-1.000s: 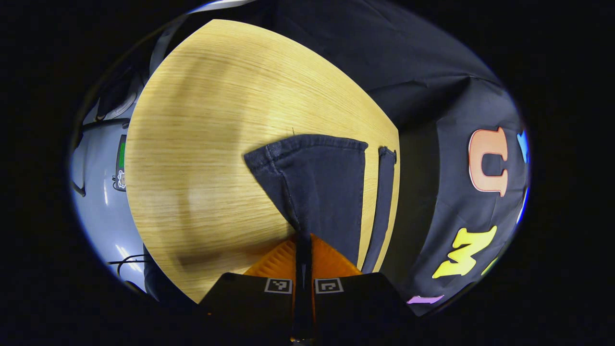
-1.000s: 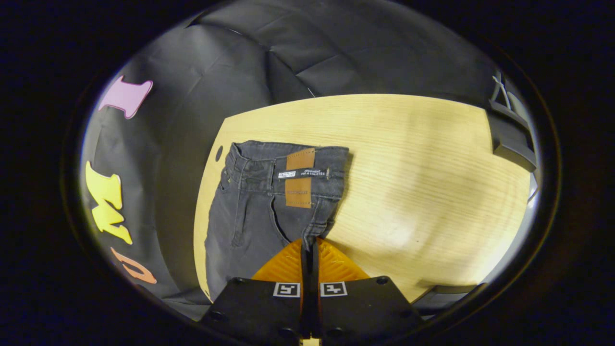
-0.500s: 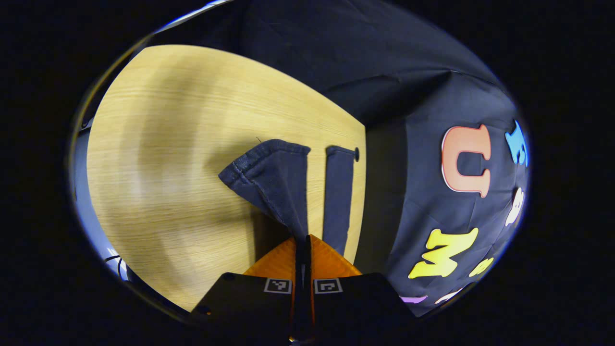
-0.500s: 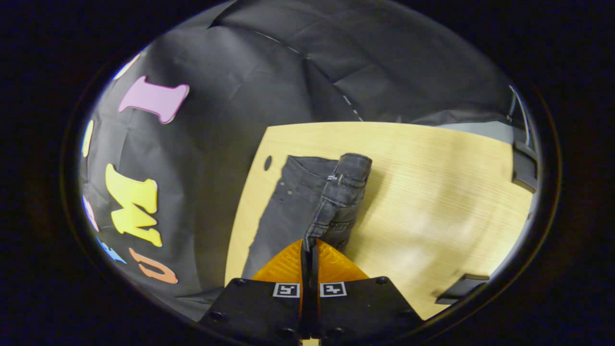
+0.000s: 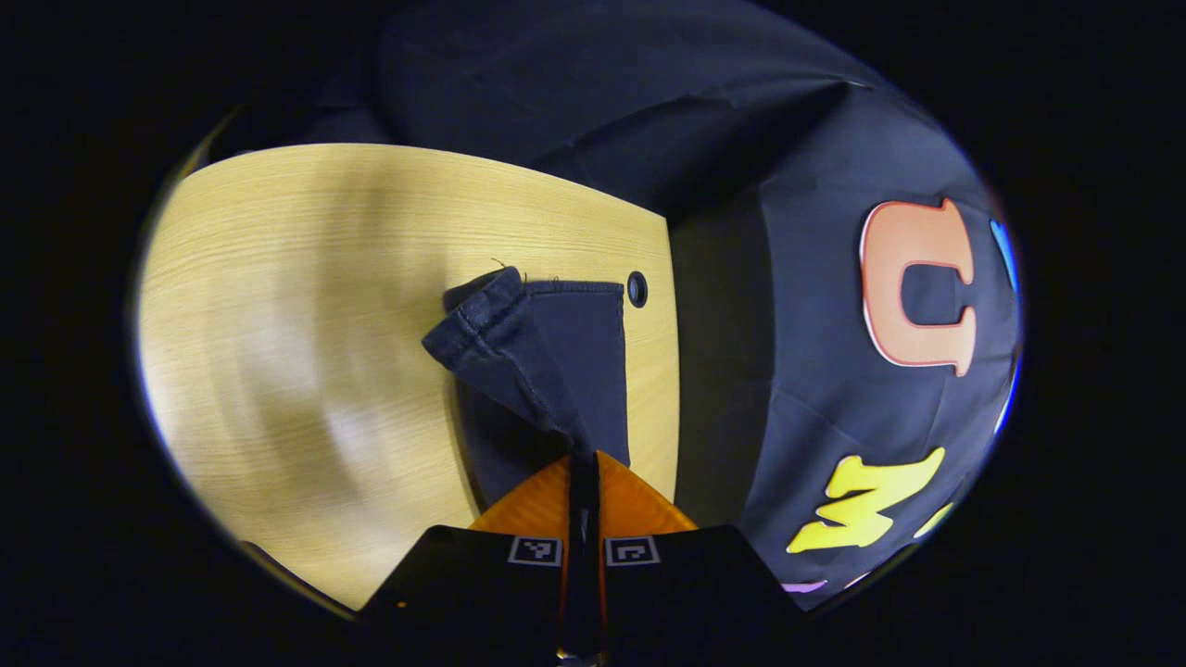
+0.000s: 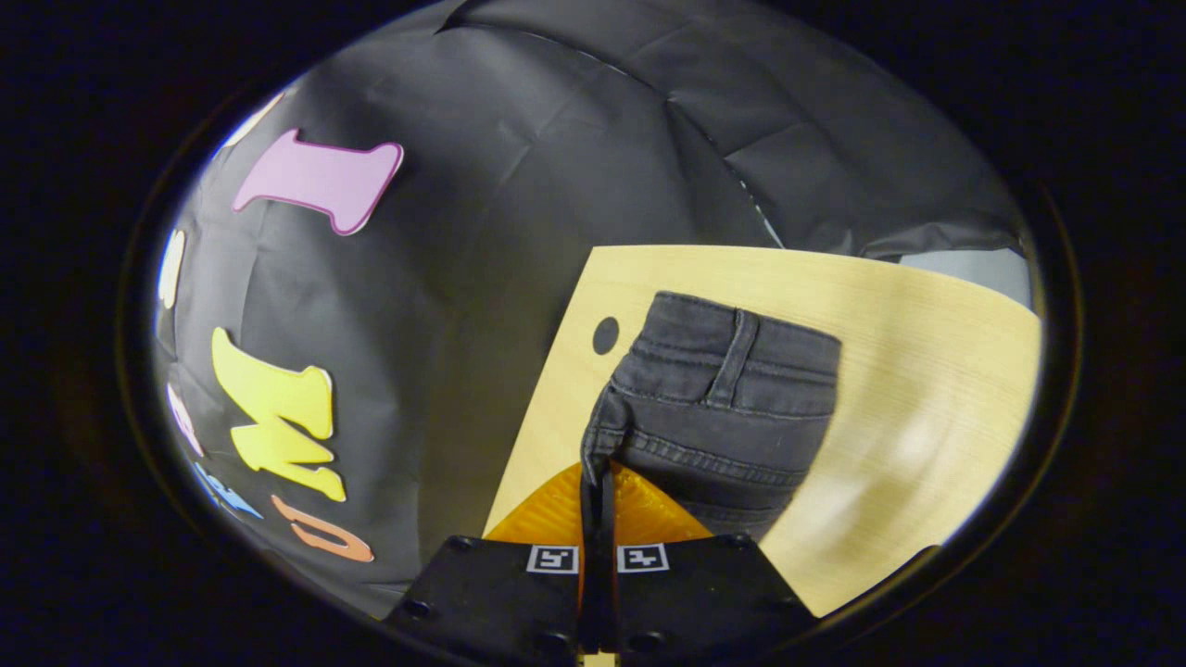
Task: Grasp the waist and the cuffs of the jeans and fold them to make the two legs overlap; first hold the waist and fold one-third of the jeans toward the cuffs, then hold the cuffs and fold the remaining one-third in the same direction to finish folding.
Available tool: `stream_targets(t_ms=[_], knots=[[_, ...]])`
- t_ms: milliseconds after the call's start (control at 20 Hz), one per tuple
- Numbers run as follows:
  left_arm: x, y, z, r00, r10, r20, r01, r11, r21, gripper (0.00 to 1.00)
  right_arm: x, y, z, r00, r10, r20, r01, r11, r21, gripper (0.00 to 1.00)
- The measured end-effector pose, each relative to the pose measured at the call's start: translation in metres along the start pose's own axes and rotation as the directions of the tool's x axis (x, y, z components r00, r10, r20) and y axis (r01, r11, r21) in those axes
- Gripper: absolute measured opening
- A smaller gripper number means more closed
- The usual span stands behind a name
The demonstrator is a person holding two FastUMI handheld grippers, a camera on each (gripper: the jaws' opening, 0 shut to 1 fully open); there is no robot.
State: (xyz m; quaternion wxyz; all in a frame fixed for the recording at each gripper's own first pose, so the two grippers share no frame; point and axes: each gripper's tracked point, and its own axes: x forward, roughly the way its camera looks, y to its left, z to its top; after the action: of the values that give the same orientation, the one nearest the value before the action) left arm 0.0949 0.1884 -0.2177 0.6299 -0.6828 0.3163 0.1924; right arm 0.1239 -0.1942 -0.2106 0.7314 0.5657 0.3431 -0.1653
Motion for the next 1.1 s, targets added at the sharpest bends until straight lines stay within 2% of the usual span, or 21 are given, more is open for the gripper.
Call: stream_targets(t_ms=[150, 200, 250, 450, 600, 800, 950, 1000, 1050, 1100], knots=[[0.030, -0.022, 0.006, 1.000, 0.007, 0.000, -0.007, 0.999, 0.032, 0.03, 0.032, 0.009, 0.007, 1.000, -0.020, 0.001, 0.020, 1.000, -0.016, 0.01], [0.040, -0.025, 0.007, 1.000, 0.018, -0.001, -0.018, 0.998, 0.053, 0.04, 0.043, 0.008, 0.009, 1.000, -0.031, 0.001, 0.031, 0.999, -0.021, 0.05], [0.056, -0.029, 0.008, 1.000, 0.030, -0.006, -0.030, 0.997, 0.076, 0.03, 0.052, 0.005, 0.009, 0.999, -0.043, -0.005, 0.042, 0.999, -0.022, 0.01], [0.099, -0.031, 0.010, 0.996, 0.093, -0.013, -0.092, 0.992, 0.084, 0.03, 0.091, -0.010, 0.010, 0.995, -0.094, -0.022, 0.094, 0.996, -0.007, 0.01], [0.128, -0.028, 0.006, 0.991, 0.131, -0.011, -0.128, 0.983, 0.135, 0.03, 0.112, -0.018, 0.009, 0.991, -0.130, -0.023, 0.129, 0.991, -0.021, 0.01], [0.142, -0.011, 0.011, 0.984, 0.179, -0.011, -0.175, 0.972, 0.155, 0.03, 0.125, -0.023, 0.007, 0.988, -0.156, -0.016, 0.155, 0.987, -0.044, 0.01], [0.145, -0.013, 0.008, 0.988, 0.157, -0.005, -0.153, 0.967, 0.204, 0.05, 0.123, -0.020, 0.004, 0.989, -0.146, -0.015, 0.145, 0.988, -0.056, 0.01], [0.147, -0.020, 0.007, 0.993, 0.122, 0.000, -0.118, 0.963, 0.244, 0.00, 0.125, -0.015, 0.002, 0.993, -0.116, -0.024, 0.115, 0.992, -0.052, 0.05], [0.141, -0.032, 0.007, 0.996, 0.084, 0.020, -0.087, 0.951, 0.298, 0.33, 0.124, -0.003, 0.001, 0.997, -0.070, -0.024, 0.069, 0.997, -0.045, 0.26], [0.134, -0.038, 0.014, 0.994, 0.079, 0.075, -0.102, 0.922, 0.373, 0.67, 0.124, 0.000, -0.002, 0.997, -0.081, -0.009, 0.080, 0.994, -0.073, 0.48]])
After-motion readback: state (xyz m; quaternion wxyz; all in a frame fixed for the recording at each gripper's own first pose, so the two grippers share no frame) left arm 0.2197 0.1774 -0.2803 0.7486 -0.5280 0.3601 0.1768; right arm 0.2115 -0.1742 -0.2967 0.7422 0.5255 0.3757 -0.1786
